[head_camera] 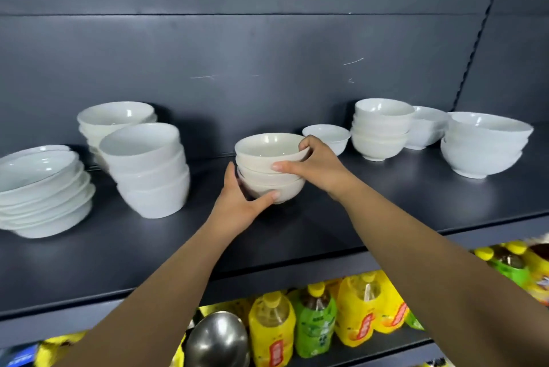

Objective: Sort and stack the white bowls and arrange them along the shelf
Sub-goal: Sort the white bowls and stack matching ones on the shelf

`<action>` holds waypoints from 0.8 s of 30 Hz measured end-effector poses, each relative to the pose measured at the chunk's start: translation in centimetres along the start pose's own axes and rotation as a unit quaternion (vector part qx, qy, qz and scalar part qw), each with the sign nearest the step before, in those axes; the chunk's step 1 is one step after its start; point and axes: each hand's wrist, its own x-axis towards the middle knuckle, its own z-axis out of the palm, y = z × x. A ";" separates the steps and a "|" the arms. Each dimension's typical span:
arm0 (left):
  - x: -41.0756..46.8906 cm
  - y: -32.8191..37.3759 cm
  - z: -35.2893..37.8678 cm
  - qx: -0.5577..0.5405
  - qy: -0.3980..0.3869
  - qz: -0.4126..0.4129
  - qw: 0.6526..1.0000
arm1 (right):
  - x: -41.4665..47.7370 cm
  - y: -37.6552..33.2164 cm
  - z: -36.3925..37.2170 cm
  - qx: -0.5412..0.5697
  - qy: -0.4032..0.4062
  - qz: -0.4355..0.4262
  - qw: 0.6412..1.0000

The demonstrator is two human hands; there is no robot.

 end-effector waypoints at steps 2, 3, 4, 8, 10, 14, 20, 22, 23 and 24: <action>0.5 1.0 1.9 0.002 0.012 0.009 1.000 | 0.5 0.8 -1.5 0.005 0.001 0.003 1.000; 0.8 1.5 2.7 0.002 0.025 0.021 0.999 | 0.6 1.0 -2.2 0.013 0.003 0.004 1.000; 1.1 1.7 3.4 0.004 0.043 0.034 0.998 | 0.7 1.2 -2.8 0.024 0.003 0.002 1.000; 2.3 3.3 4.5 0.039 0.045 0.049 0.997 | 1.2 1.2 -5.6 0.060 0.032 -0.013 0.998; 3.0 3.7 4.6 0.073 0.037 0.056 0.995 | 1.9 0.8 -7.6 0.066 0.063 -0.021 0.996; 4.3 3.8 4.4 0.104 0.030 0.099 0.989 | 3.2 0.7 -11.8 0.082 0.154 -0.036 0.984; 5.5 4.8 3.9 0.127 -0.006 0.095 0.987 | 5.6 1.2 -17.4 0.037 0.271 -0.035 0.961; 5.9 5.4 3.6 0.158 -0.019 0.099 0.982 | 6.4 1.6 -18.4 0.002 0.292 -0.016 0.956; 6.1 5.5 3.6 0.174 -0.022 0.106 0.979 | 6.8 1.8 -18.7 -0.017 0.300 -0.008 0.954; 6.2 5.6 3.5 0.187 -0.025 0.111 0.976 | 7.1 2.2 -18.9 -0.030 0.305 0.002 0.952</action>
